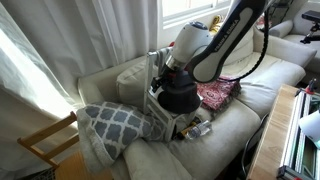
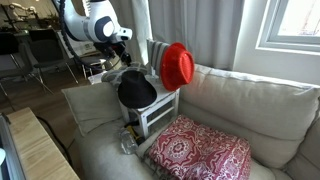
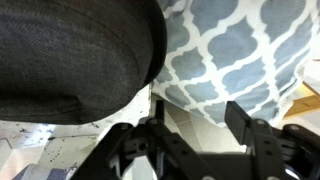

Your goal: Take the black hat off of the orange hat and place it on the chair

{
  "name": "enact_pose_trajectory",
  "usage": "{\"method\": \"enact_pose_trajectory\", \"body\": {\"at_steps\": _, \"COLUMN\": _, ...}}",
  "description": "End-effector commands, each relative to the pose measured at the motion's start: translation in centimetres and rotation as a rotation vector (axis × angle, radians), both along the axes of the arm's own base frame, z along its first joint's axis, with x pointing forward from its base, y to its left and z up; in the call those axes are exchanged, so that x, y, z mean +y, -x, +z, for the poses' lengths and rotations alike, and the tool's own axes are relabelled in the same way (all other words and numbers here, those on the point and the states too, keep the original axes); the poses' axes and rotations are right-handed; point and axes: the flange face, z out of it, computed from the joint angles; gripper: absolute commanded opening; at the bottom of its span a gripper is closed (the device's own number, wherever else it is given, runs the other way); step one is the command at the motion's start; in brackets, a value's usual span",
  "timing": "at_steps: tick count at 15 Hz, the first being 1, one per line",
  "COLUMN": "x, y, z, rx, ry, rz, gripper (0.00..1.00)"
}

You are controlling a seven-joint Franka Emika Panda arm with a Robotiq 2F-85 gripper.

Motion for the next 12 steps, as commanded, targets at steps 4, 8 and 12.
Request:
{"method": "enact_pose_trajectory", "body": {"at_steps": 4, "x": -3.5, "y": 0.8, "z": 7.0, "rx": 0.224, "ry": -0.075, "rz": 0.081, "gripper": 1.00}}
{"method": "enact_pose_trajectory", "body": {"at_steps": 8, "x": -10.4, "y": 1.7, "z": 11.3, "rx": 0.364, "ry": -0.119, "rz": 0.149, "gripper": 1.00}}
{"method": "enact_pose_trajectory", "body": {"at_steps": 12, "x": -19.5, "y": 3.7, "z": 17.2, "rx": 0.399, "ry": -0.182, "rz": 0.183, "gripper": 1.00}}
